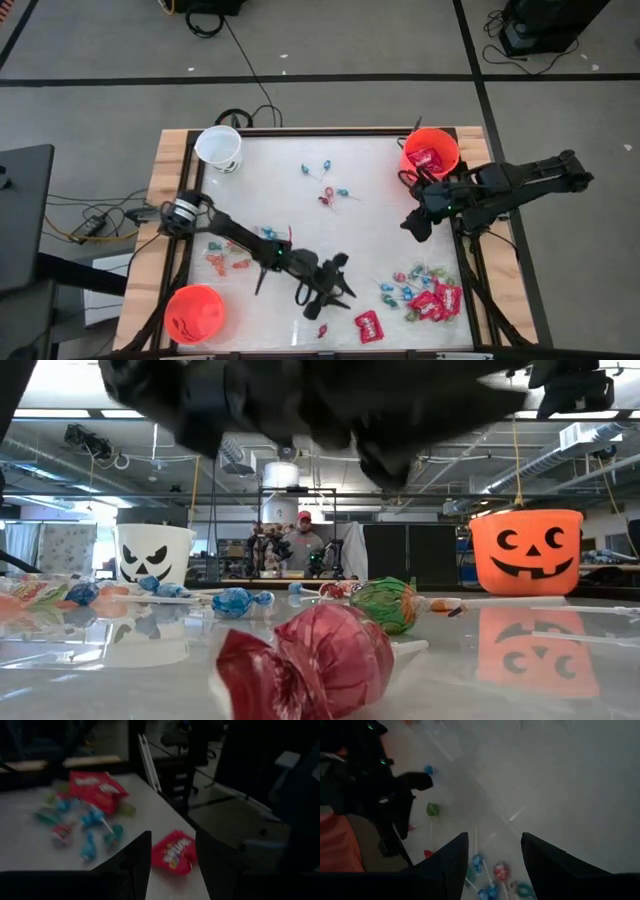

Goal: Sort candy by brand, put in halloween buckets
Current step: Put the red candy into the top orange bucket

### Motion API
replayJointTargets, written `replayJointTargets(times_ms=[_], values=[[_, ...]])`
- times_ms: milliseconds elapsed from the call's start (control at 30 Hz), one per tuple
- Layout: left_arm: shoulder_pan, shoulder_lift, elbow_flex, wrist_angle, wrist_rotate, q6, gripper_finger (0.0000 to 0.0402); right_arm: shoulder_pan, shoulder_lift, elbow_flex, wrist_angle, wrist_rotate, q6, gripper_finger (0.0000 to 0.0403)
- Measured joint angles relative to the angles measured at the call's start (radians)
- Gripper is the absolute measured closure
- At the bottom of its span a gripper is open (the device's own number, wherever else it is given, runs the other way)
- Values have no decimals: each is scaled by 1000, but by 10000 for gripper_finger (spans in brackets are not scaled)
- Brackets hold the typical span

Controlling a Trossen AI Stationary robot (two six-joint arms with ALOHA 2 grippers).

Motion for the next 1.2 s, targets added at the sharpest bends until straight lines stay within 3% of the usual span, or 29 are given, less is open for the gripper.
replayJointTargets(times_ms=[400,900,1000,1133,1200], values=[[-34,245,213,-17,37,-14,243,20,66,0,-7,-52,16,209],[-70,272,265,-234,-68,187,249,61,119,0,-1,-75,37,209],[-72,269,266,-253,-90,167,283,74,125,0,4,-73,52,209],[-66,269,266,-254,-92,136,371,91,129,0,3,-73,73,209],[-60,269,266,-254,-103,106,391,98,129,0,4,-71,85,209]])
